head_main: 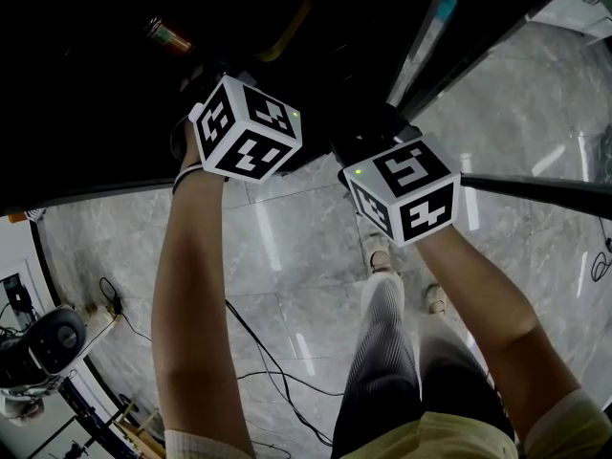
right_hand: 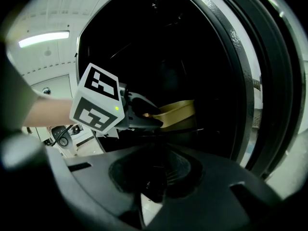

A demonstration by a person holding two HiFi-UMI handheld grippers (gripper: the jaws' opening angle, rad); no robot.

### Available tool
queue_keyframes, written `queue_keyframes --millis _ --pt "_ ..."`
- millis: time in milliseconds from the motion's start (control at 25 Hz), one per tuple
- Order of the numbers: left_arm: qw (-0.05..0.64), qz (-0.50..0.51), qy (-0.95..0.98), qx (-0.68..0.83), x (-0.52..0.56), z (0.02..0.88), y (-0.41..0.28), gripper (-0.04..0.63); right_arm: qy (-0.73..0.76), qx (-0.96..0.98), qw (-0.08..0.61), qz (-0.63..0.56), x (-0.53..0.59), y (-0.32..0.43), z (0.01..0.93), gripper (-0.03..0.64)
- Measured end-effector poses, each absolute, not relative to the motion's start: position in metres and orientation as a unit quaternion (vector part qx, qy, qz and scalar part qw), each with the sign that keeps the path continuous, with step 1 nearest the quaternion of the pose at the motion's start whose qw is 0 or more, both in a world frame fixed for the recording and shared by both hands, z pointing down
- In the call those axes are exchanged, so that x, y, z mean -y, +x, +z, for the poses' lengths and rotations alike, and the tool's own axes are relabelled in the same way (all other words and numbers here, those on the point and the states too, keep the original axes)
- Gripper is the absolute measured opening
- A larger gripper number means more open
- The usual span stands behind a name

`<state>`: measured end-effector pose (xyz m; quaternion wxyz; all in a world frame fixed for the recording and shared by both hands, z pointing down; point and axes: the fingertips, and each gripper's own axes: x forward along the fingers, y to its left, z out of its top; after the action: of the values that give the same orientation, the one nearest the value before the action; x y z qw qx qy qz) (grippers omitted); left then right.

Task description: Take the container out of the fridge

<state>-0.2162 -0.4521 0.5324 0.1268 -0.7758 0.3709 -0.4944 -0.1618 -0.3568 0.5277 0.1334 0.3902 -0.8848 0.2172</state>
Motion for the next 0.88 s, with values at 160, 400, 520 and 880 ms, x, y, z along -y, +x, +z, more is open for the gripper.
queue_keyframes --millis 160,400,520,880 --pt "0.141 -0.517 -0.769 -0.349 0.452 0.535 -0.214 0.163 0.386 0.887 0.139 0.214 0.351 -0.163 0.530 0.031" --pt "0.179 -0.536 -0.755 -0.331 0.449 0.533 -0.211 0.108 0.385 0.886 0.145 0.215 0.346 -0.159 0.538 0.031" --pt "0.186 -0.547 -0.751 -0.320 0.442 0.536 -0.211 0.064 0.386 0.885 0.147 0.216 0.343 -0.156 0.541 0.031" --pt "0.173 -0.545 -0.763 -0.301 0.406 0.540 -0.204 0.035 0.382 0.887 0.151 0.211 0.330 -0.149 0.537 0.031"
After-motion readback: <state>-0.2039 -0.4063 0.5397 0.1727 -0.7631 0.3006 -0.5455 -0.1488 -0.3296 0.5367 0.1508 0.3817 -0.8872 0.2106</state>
